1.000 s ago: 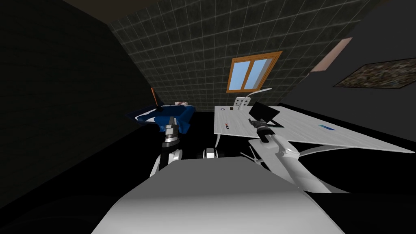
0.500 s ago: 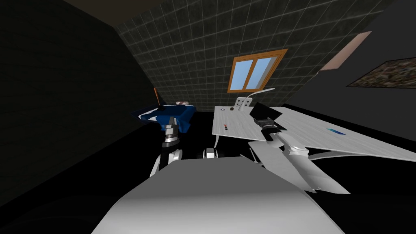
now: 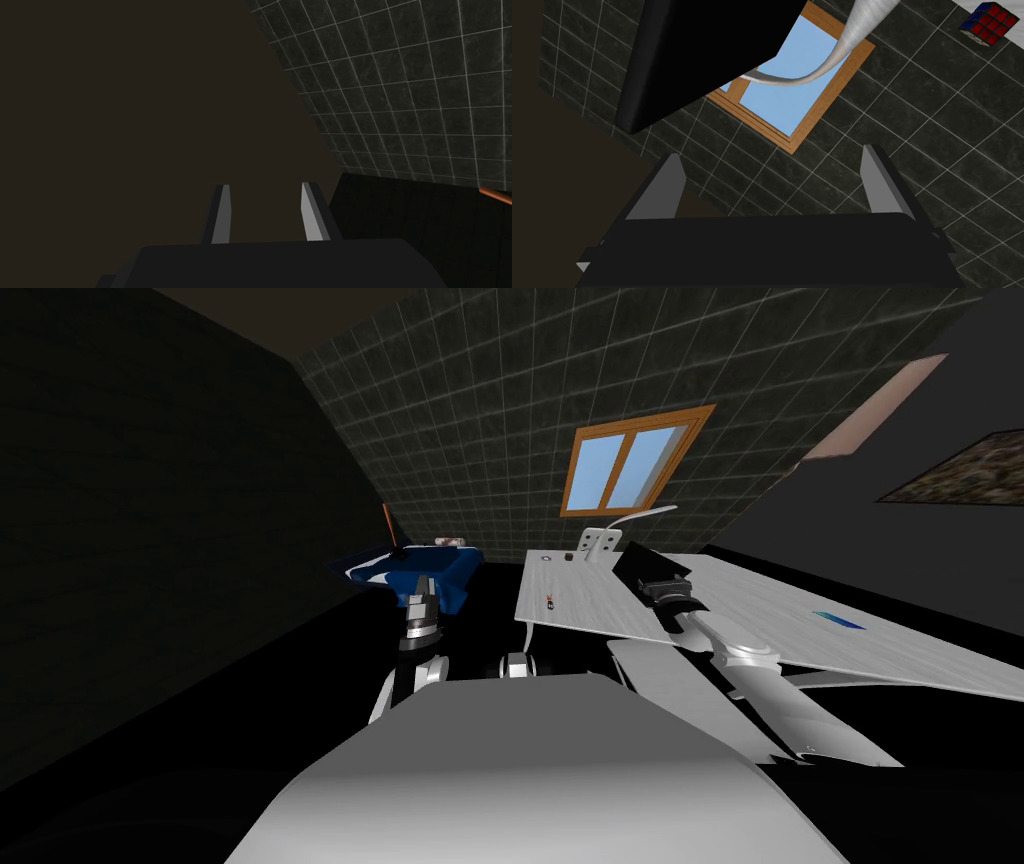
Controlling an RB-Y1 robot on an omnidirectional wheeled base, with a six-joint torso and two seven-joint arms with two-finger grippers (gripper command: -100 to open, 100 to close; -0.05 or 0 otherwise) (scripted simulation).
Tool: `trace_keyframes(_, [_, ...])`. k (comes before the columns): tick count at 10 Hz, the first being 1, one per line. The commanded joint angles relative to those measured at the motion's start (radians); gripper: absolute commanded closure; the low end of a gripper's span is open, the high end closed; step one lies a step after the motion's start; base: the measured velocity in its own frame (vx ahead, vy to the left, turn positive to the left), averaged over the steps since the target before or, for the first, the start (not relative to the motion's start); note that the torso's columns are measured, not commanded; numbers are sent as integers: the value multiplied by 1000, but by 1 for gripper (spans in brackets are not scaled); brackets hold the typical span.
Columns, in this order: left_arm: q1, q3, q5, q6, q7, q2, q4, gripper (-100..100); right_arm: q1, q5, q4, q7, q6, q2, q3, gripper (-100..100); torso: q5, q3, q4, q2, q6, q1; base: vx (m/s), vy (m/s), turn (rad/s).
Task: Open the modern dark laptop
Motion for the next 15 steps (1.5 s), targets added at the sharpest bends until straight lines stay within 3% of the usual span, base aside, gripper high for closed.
trace_keyframes(1, [0,0,0,0,0,0,0,0,-1,20,46,15,13,-51,6,-100,1,0,0,1,0,2,-3,-98,39])
trace_keyframes(3, [0,0,0,0,0,0,0,0,3,31,69,24,22,-79,12,-100,0,1,0,1,0,-2,-13,-108,23])
trace_keyframes(4, [0,0,0,0,0,0,0,0,3,26,60,21,21,-73,11,-100,0,1,0,1,0,-2,-4,-47,3])
trace_keyframes(9, [0,0,0,0,0,0,0,0,71,-32,-57,33,89,-99,46,-100,0,0,0,0,0,-1,83,-56,-60])
trace_keyframes(10, [0,0,0,0,0,0,0,0,62,-24,-41,31,79,-95,42,-100,0,1,1,2,0,-1,37,-25,-8])
trace_keyframes(11, [0,0,0,0,0,0,0,0,44,-8,-9,29,61,-89,32,100,1,2,1,4,0,1,-30,26,73])
trace_keyframes(13, [0,0,0,0,0,0,0,0,17,15,39,24,34,-79,18,100,-1,2,-1,3,-4,4,-106,67,89])
trace_keyframes(15, [0,0,0,0,0,0,0,0,14,17,40,22,32,-80,12,100,0,1,-1,2,2,2,-73,55,34])
